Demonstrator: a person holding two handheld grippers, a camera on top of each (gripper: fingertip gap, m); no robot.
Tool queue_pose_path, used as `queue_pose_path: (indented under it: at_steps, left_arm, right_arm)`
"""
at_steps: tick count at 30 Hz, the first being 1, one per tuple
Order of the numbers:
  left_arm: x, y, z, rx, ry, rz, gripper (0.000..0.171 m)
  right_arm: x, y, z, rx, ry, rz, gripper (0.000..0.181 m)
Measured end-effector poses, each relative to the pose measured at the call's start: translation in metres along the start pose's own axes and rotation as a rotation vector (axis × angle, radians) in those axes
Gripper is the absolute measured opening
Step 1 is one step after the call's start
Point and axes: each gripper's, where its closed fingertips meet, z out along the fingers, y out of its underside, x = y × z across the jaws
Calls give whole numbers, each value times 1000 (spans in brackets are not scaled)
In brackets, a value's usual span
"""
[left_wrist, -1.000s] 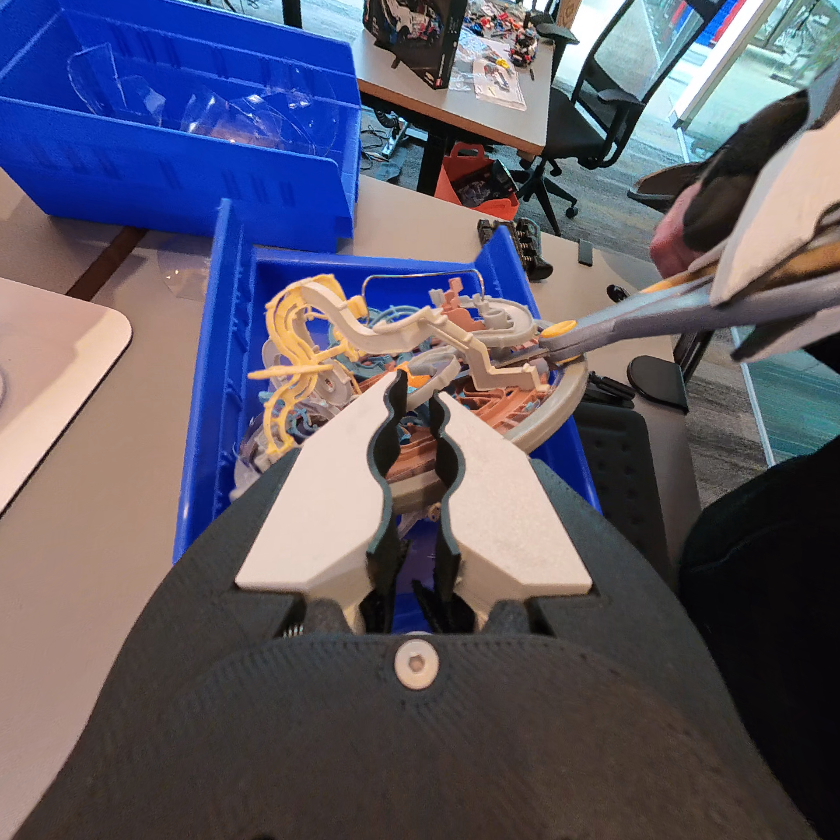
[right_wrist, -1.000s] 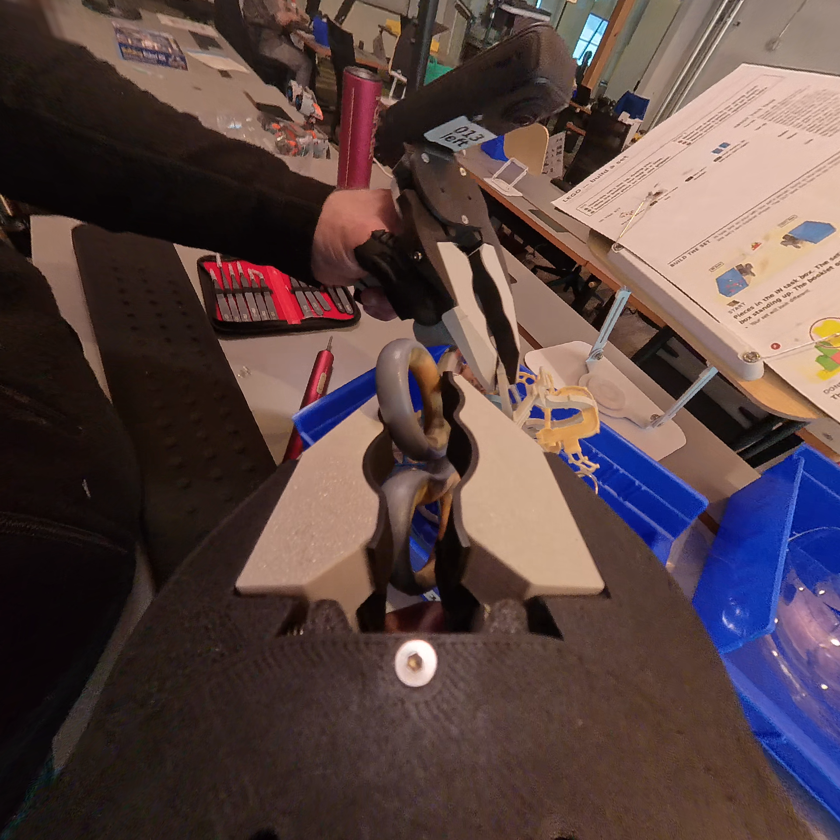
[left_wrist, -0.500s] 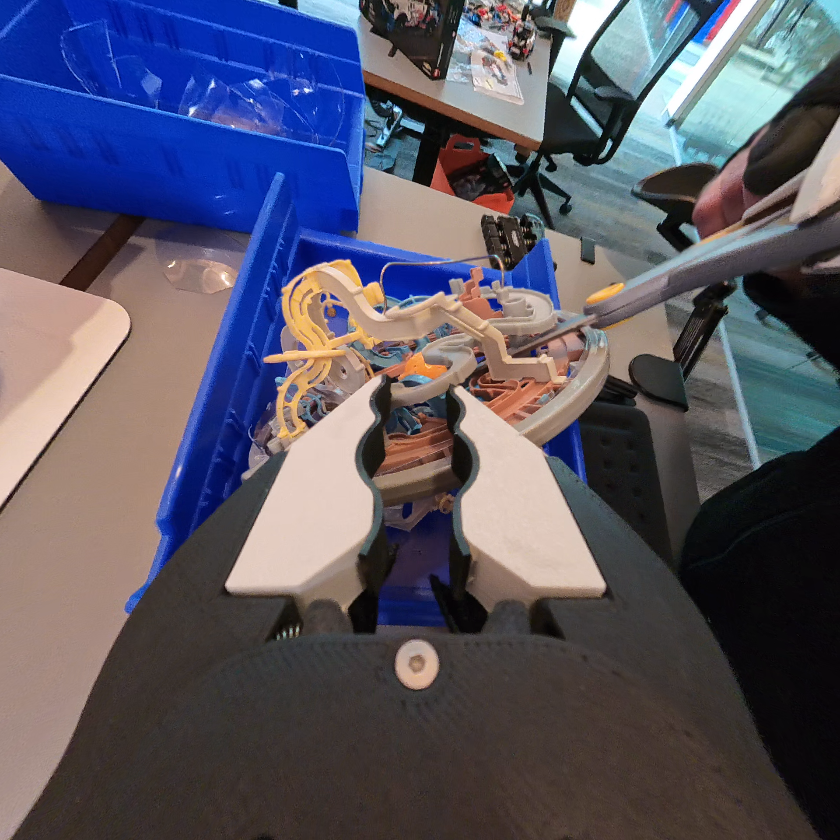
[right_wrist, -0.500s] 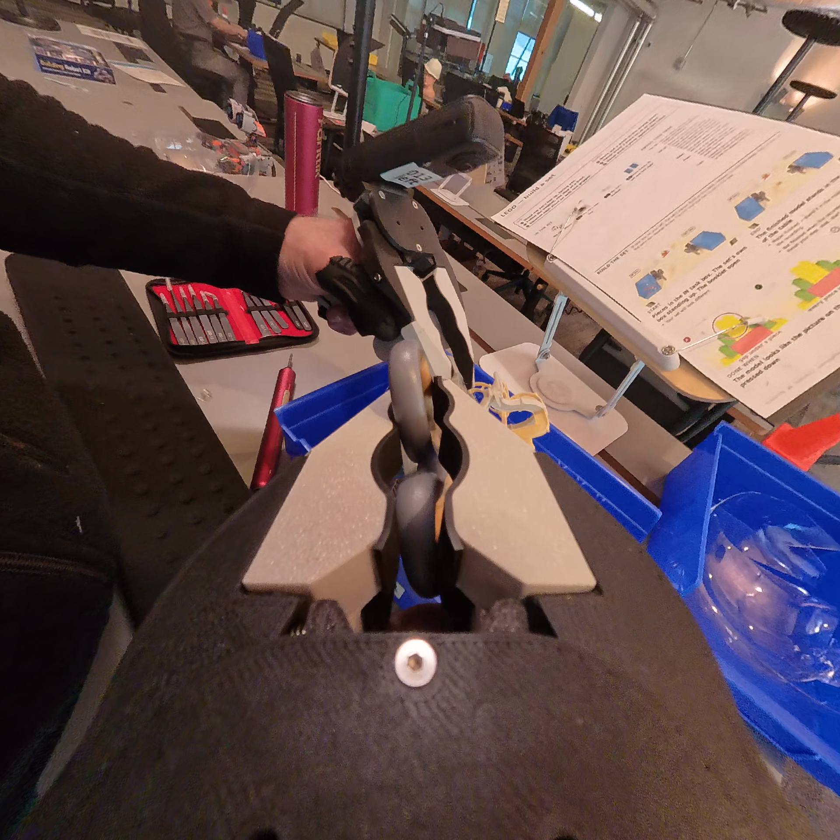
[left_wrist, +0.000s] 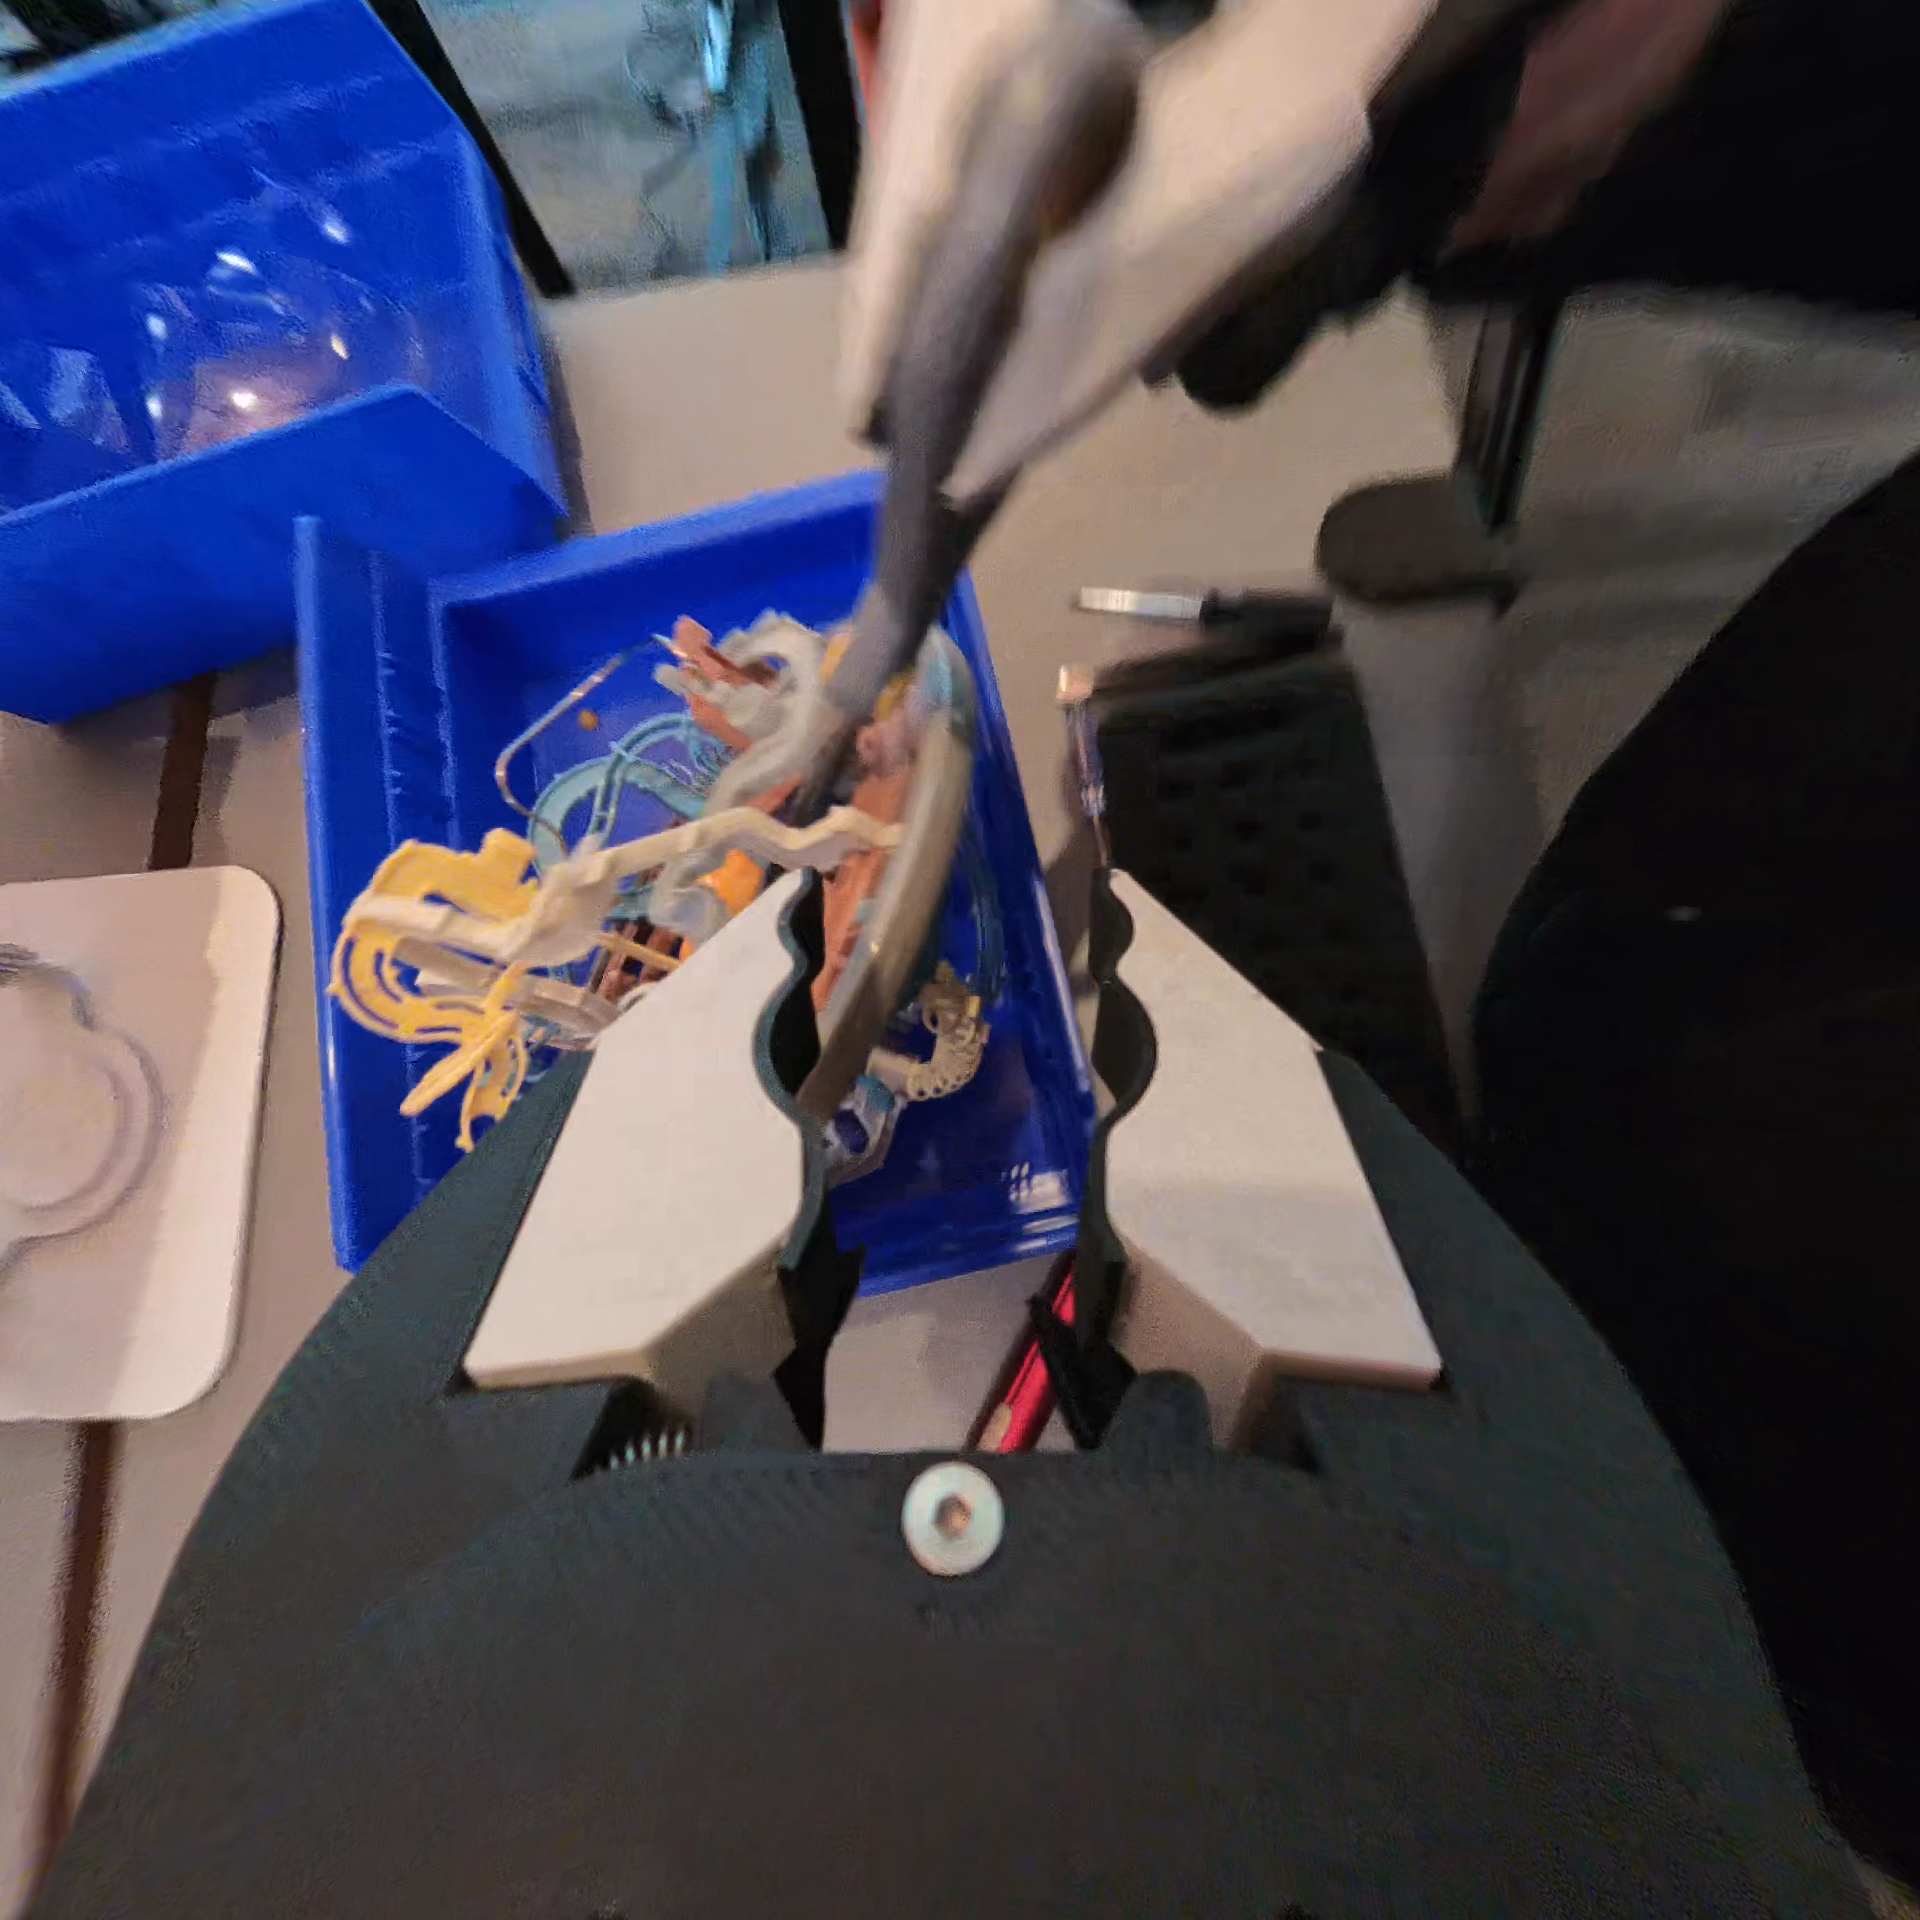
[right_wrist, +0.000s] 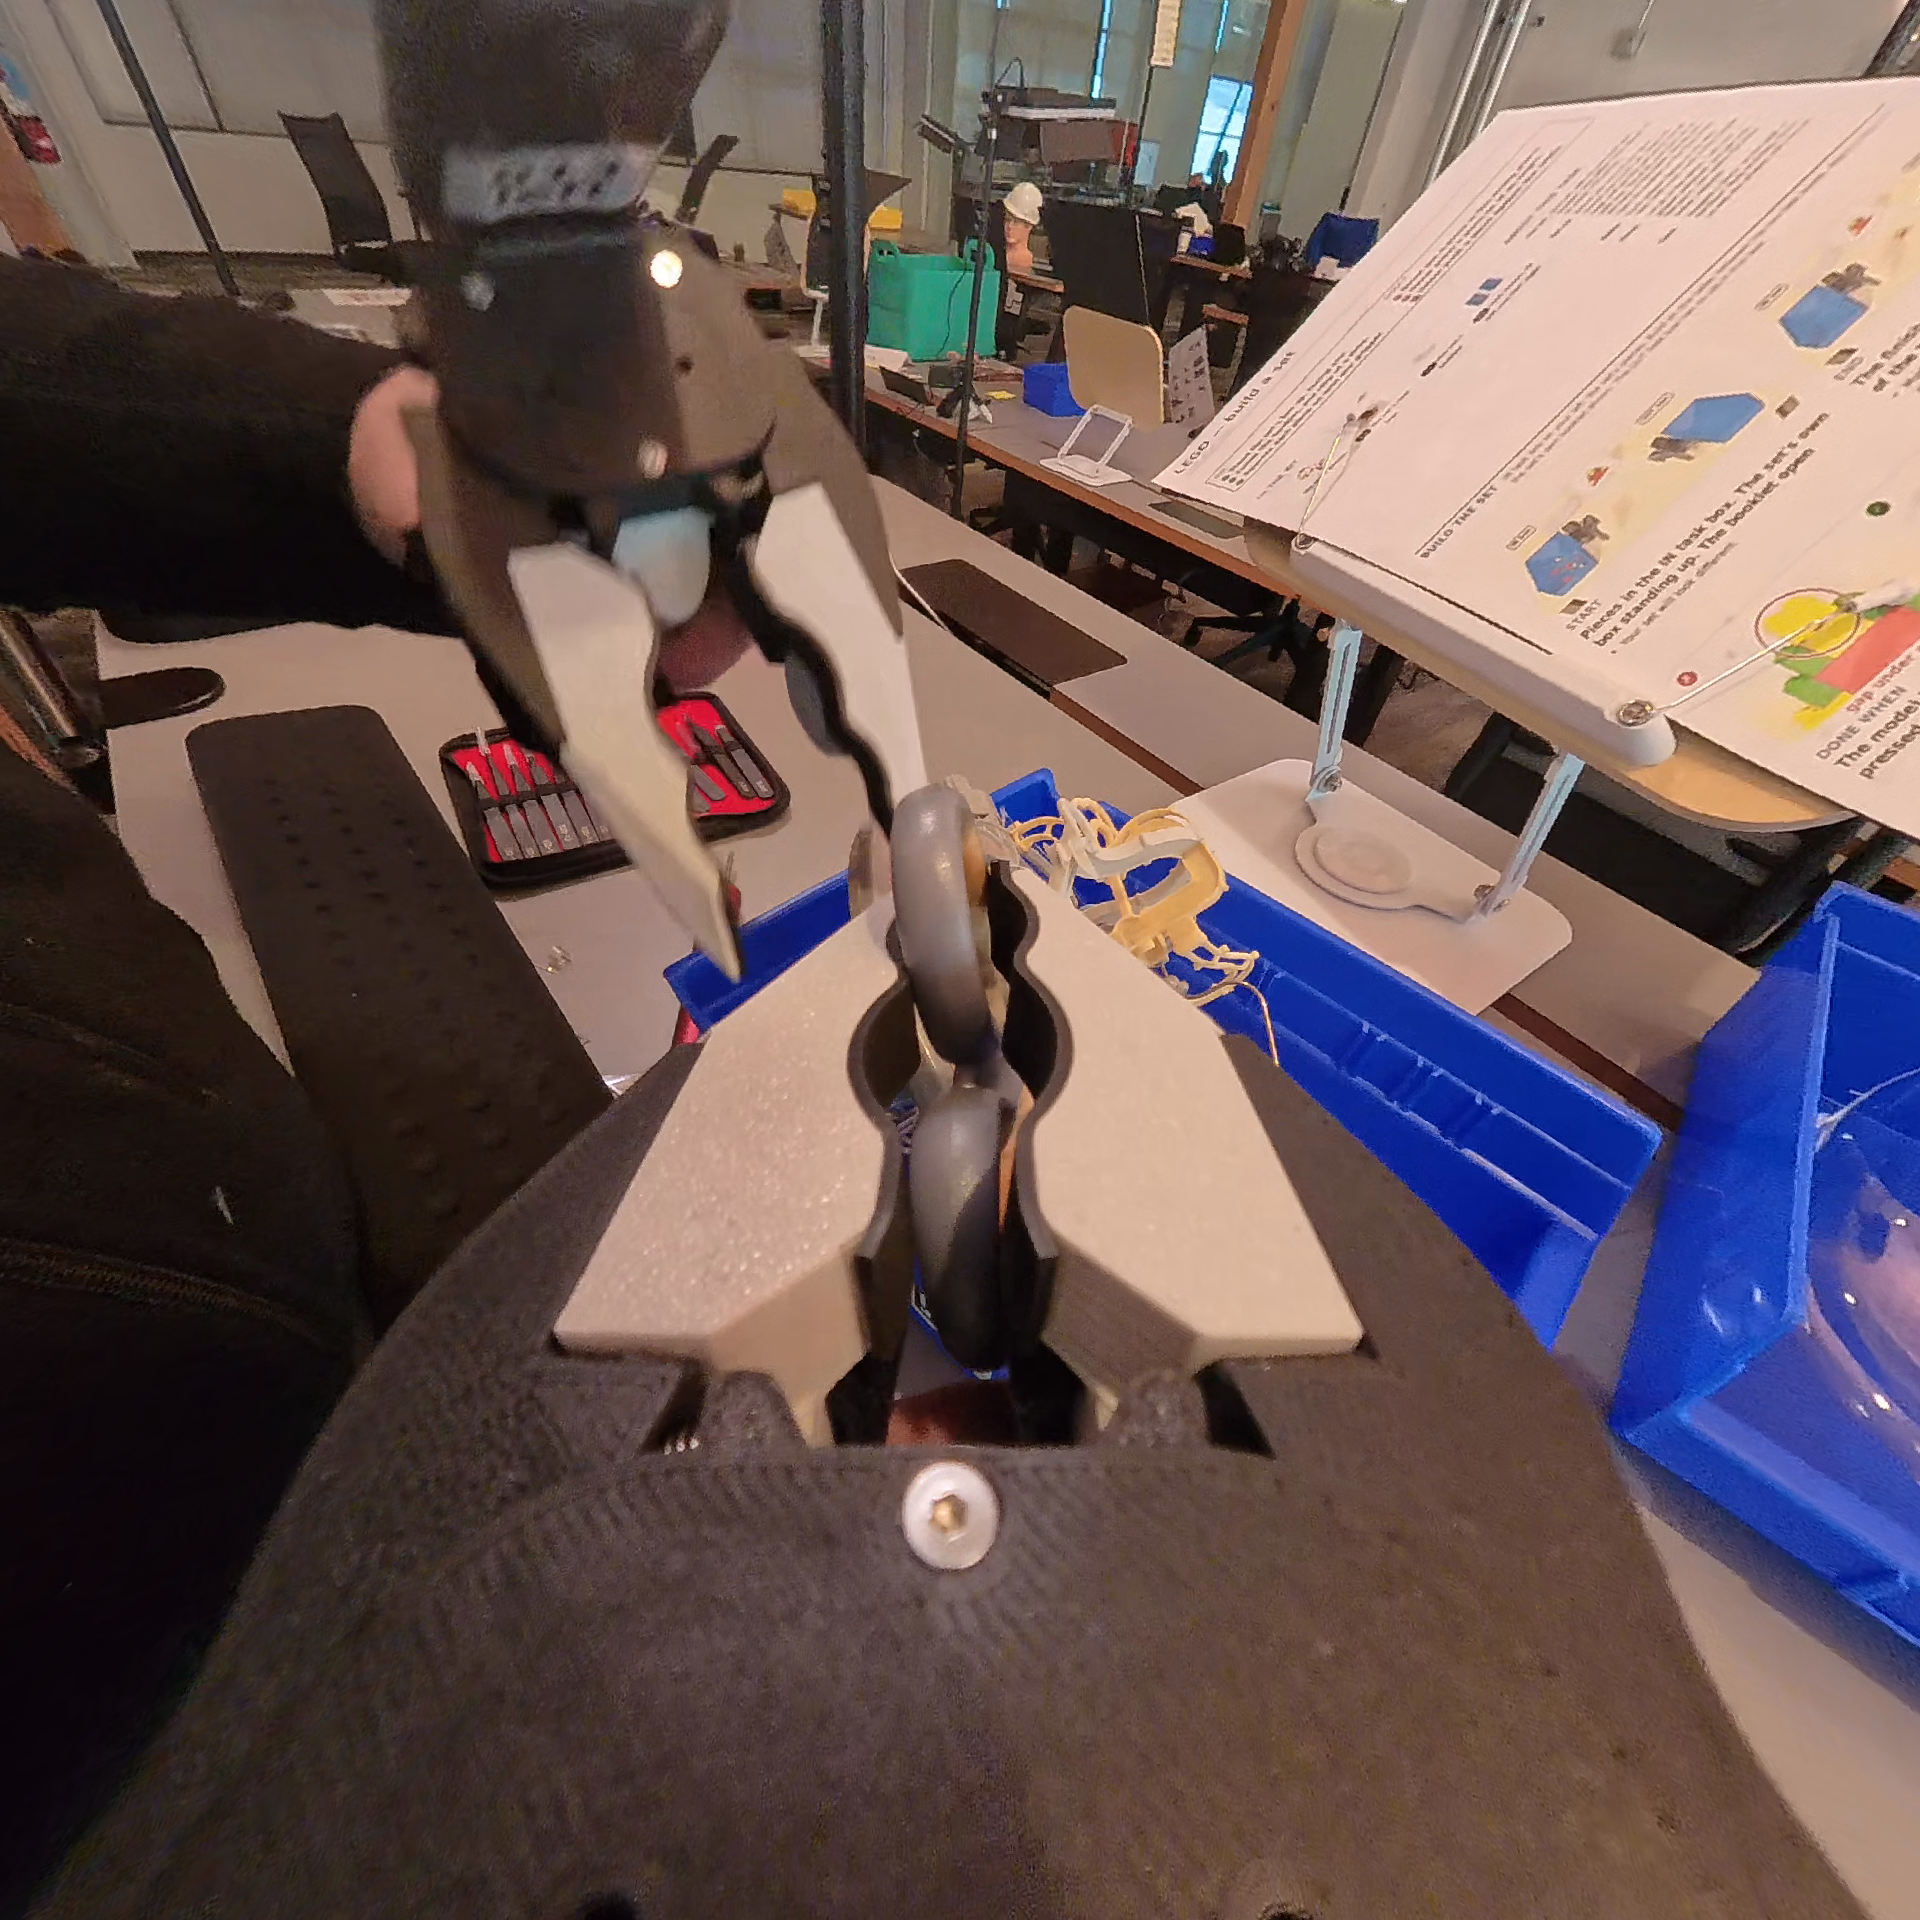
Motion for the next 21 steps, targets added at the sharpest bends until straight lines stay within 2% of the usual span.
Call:
queue_pose_path:
  at_steps: [2,4,7,10,14,21]
  left_arm:
    - [-1,13,18,-117,-86,98,46]
    - [-2,14,29,-104,-92,49,47]
    - [-8,13,31,-83,-127,49,19]
    - [-3,16,33,-70,-115,61,17]
    - [0,17,35,-63,-152,179,15]
    - [0,15,38,-87,-157,262,13]
  right_arm:
    - [-1,0,1,-7,-13,-1,8]
    - [-2,1,1,-12,-21,-2,8]
    - [-3,3,0,-16,-32,-8,8]
    - [-5,3,1,-25,-40,-29,8]
    - [-2,2,2,-39,-67,14,8]
    - [9,-1,6,-55,-108,64,8]
